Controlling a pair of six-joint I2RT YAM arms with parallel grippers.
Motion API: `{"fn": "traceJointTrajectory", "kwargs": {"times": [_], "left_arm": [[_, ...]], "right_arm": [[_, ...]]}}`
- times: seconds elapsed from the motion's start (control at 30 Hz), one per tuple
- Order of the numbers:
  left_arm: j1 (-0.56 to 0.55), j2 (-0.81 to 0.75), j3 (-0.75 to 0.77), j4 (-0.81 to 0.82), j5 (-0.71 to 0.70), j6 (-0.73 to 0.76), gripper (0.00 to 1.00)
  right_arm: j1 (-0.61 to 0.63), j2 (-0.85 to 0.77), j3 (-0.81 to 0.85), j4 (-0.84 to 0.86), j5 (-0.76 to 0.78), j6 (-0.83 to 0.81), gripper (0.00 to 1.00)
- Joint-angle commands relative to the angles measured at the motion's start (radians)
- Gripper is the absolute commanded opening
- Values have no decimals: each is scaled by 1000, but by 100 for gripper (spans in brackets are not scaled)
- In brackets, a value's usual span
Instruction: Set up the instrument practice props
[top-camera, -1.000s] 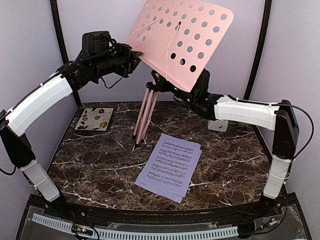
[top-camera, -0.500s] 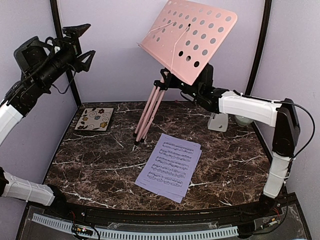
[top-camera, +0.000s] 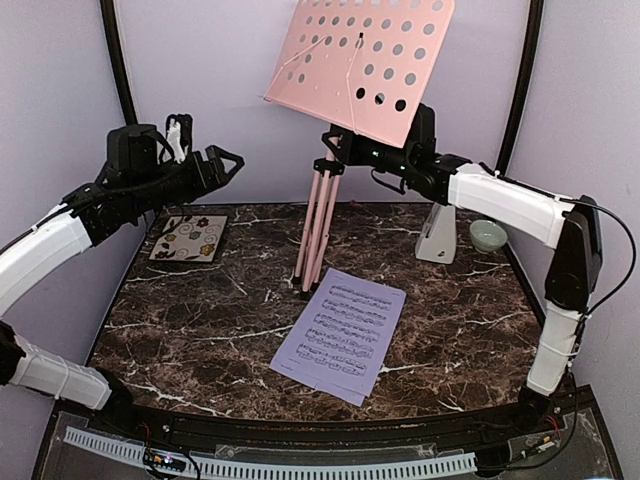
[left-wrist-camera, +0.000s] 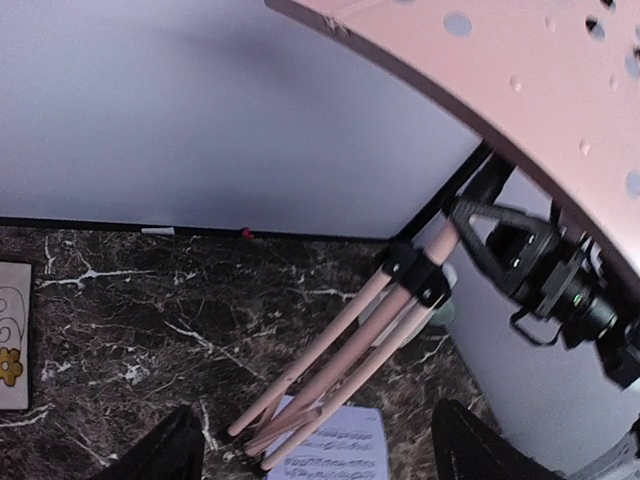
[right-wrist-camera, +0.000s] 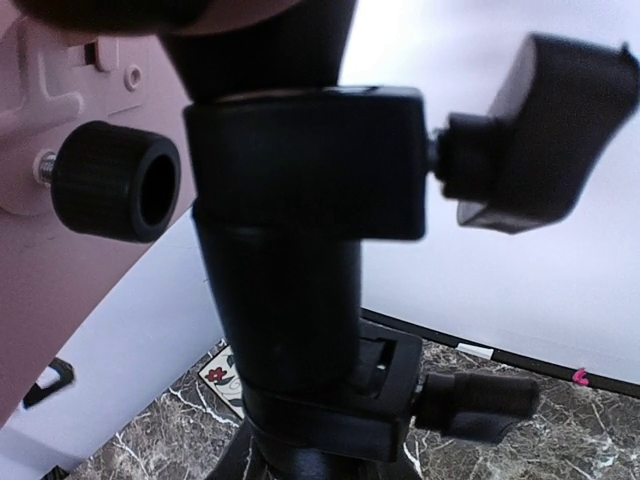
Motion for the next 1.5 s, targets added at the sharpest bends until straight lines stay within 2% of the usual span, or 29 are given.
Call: {"fn": "traceJointTrajectory", "kwargs": {"times": [0.0,0.13,0.27,0.37,0.6,0.83,1.1,1.23,1.47], "left_arm": [[-38,19,-96,76,95,386,79],[-98,76,-149,120,66,515,70],[-132,135,-211,257,57,549,65],[-140,198,-202,322,65,544,62],[-164,343,-111,375,43,537,54],[-167,436,9,377,-63,579,45],[-167,540,146,391,-51,606,40],[-169,569,199,393,-60,658,34],[-169,585,218,376,-56,830,15]], "right_arm": [[-11,-163,148,250,-45,-19,0],[-11,-175,159,233,-46,-21,0],[-11,-181,167,230,-55,-25,0],[-10,-180,182,232,-63,-18,0],[-11,-187,220,220,-65,-10,0],[-9,-193,216,220,-98,26,0],[-5,-203,203,219,-119,47,0],[-5,-213,196,210,-134,65,0],[-3,-233,199,179,-137,66,0]]}}
